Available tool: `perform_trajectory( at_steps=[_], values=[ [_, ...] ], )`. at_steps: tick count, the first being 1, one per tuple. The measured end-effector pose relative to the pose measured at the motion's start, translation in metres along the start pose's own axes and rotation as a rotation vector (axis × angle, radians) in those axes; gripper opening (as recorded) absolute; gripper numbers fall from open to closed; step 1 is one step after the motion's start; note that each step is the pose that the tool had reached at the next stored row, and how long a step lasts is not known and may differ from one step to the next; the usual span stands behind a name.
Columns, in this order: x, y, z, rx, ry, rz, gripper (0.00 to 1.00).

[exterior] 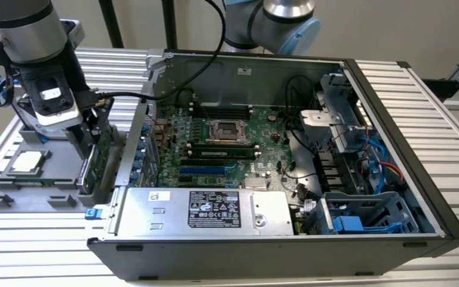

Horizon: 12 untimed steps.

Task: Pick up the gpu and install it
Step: 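Pick up the gpu and move the gpu toward the slot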

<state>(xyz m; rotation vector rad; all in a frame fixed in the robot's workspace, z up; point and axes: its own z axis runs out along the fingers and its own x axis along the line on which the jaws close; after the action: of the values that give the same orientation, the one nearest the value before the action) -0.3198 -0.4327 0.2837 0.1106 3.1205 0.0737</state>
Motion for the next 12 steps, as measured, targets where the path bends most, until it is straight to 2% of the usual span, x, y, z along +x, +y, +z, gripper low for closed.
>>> perform_trajectory(
  at_steps=[12],
  values=[
    [0.0019,-0.0008,0.016,0.0,0.0,0.0,0.0]
  ],
)
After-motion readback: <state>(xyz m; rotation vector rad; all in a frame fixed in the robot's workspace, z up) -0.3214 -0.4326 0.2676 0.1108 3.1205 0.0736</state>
